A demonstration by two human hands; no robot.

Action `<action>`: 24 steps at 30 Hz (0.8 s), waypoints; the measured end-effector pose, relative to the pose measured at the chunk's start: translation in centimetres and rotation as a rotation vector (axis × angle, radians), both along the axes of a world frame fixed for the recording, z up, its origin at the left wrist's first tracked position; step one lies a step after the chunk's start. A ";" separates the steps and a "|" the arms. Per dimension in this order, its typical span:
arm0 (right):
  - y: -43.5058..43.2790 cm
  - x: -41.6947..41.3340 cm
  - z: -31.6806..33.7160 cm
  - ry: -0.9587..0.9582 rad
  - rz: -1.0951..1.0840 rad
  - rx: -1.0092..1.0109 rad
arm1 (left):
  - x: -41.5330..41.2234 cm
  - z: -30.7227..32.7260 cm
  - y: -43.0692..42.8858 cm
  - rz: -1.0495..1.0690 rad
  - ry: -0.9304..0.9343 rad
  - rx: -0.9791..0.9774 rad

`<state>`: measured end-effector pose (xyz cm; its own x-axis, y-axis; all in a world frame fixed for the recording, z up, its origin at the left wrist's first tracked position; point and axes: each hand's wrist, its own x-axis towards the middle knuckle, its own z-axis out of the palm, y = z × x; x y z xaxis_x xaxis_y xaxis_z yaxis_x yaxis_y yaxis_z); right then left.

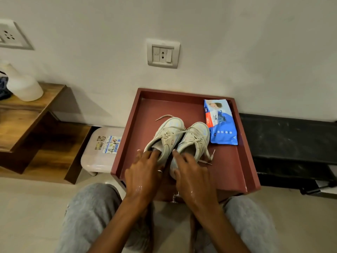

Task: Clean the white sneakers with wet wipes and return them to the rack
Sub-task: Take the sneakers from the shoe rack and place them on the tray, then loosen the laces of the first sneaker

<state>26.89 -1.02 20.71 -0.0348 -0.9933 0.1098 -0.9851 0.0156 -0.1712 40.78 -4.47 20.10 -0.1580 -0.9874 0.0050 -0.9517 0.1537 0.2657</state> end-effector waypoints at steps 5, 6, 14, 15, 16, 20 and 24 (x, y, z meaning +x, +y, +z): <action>-0.2 -0.9 -0.6 -0.043 -0.044 0.002 | 0.0 -0.9 -0.8 0.018 0.008 -0.002; -0.3 -0.8 -0.8 -0.033 -0.025 0.018 | 0.0 -1.0 -1.0 0.027 0.010 -0.012; 1.2 0.0 -0.5 -0.040 0.001 -0.081 | 1.0 -0.9 -5.7 0.110 0.083 -0.097; 1.6 0.2 -0.4 -0.039 0.010 -0.082 | 1.0 -0.8 -6.5 0.112 0.100 -0.103; 1.9 0.4 -0.3 -0.035 0.021 -0.083 | 1.1 -0.7 -7.4 0.109 0.124 -0.110; 2.5 0.6 -0.5 0.001 0.056 -0.062 | 1.3 -0.3 -10.7 0.022 0.203 -0.117; 2.5 0.7 -1.0 -0.023 0.086 -0.025 | 1.8 -0.1 -13.3 -0.054 0.226 -0.117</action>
